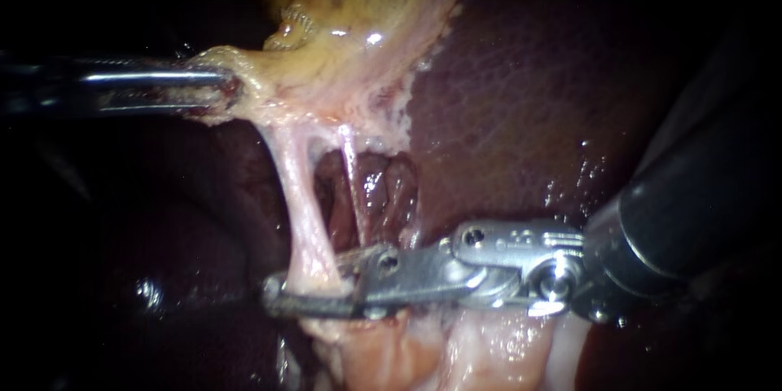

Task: Going back first clip left tube

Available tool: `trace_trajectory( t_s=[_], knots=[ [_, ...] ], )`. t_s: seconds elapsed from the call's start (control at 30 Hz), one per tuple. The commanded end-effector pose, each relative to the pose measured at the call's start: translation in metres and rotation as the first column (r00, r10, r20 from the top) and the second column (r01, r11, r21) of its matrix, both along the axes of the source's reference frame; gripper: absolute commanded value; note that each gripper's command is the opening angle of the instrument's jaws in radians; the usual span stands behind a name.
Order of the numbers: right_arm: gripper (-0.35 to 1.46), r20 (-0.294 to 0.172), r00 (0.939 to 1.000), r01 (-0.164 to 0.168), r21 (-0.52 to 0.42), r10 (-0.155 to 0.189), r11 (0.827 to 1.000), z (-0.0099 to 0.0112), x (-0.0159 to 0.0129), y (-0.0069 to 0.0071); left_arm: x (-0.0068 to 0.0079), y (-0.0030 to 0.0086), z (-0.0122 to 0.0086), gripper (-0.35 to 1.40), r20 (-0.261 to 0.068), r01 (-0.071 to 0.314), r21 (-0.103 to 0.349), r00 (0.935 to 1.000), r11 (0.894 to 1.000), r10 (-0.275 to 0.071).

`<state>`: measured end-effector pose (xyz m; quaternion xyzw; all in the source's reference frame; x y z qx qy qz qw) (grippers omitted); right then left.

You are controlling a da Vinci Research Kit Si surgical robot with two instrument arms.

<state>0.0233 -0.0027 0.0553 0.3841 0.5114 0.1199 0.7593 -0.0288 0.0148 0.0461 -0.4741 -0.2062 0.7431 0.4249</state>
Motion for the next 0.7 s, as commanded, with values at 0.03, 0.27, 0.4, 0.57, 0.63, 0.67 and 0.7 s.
trace_trajectory(
  t_s=[0.03, 0.27, 0.4, 0.57, 0.63, 0.67, 0.7],
  knots=[
    [-0.35, 0.000, 1.0000, 0.000, 0.000, 0.000, 1.000, 0.0000, 0.0000, 0.0000, 0.0000, 0.0000, 0.0001, -0.35, 0.000, 0.000, 0.000, 1.0000, 1.000, 0.000],
    [0.36, 0.004, 0.9980, -0.063, -0.038, 0.063, 0.997, 0.0004, 0.0001, 0.0002, 0.0000, 0.0000, 0.0001, -0.35, 0.000, 0.000, 0.000, 1.0000, 1.000, 0.000],
    [0.46, -0.009, 0.9947, -0.103, -0.071, 0.103, 0.992, 0.0013, 0.0003, 0.0007, 0.0000, -0.0001, 0.0002, -0.35, 0.000, 0.000, -0.001, 1.0000, 1.000, 0.000],
    [0.49, -0.021, 0.9855, -0.169, -0.173, 0.168, 0.970, 0.0029, 0.0006, 0.0021, -0.0001, -0.0001, 0.0002, -0.35, -0.001, 0.001, -0.001, 1.0000, 1.000, -0.001],
    [0.50, -0.027, 0.9820, -0.188, -0.196, 0.187, 0.962, 0.0034, 0.0003, 0.0028, -0.0001, -0.0002, 0.0003, -0.35, -0.001, 0.001, -0.002, 1.0000, 1.000, -0.001],
    [0.50, -0.028, 0.9803, -0.197, -0.217, 0.196, 0.956, 0.0036, 0.0001, 0.0032, -0.0002, -0.0002, 0.0003, -0.35, -0.001, 0.001, -0.002, 1.0000, 1.000, -0.001],
    [0.50, -0.029, 0.9793, -0.201, -0.231, 0.200, 0.952, 0.0036, -0.0001, 0.0036, -0.0002, -0.0002, 0.0003, -0.35, -0.001, 0.001, -0.002, 1.0000, 1.000, -0.001]
  ],
)
